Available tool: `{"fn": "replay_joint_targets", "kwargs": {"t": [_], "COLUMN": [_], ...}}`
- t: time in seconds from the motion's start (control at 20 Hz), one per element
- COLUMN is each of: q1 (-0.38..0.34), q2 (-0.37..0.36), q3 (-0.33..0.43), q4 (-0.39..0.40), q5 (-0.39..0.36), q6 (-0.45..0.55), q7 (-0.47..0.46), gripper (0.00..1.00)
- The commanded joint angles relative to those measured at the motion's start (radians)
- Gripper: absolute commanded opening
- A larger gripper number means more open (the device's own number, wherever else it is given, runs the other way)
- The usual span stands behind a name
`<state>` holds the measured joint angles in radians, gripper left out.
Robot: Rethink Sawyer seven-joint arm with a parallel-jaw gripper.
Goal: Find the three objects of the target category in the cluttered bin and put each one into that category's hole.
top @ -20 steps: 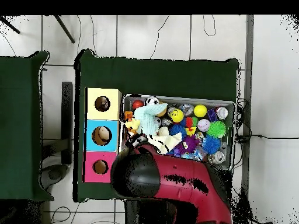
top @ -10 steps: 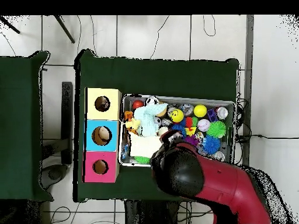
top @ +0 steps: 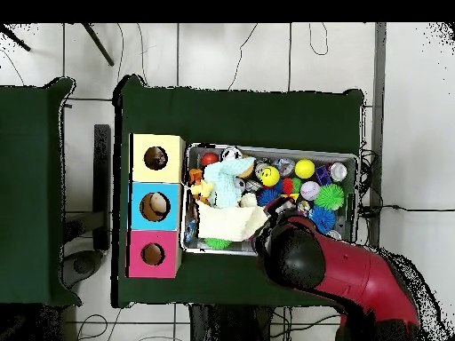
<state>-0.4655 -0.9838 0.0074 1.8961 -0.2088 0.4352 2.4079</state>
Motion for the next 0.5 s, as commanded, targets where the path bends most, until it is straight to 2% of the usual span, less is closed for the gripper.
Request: {"fn": "replay_joint_targets", "kwargs": {"t": [0.05, 0.5], "q1": [-0.046, -0.053], "q2": [0.122, 0.203], "q3": [0.095, 0.093], "q4": [0.034, -0.002], "q5": [-0.074, -0.133], "q6": [-0.092, -0.180], "q7": [-0.067, -0.049], "gripper": [1.00, 1.00]}}
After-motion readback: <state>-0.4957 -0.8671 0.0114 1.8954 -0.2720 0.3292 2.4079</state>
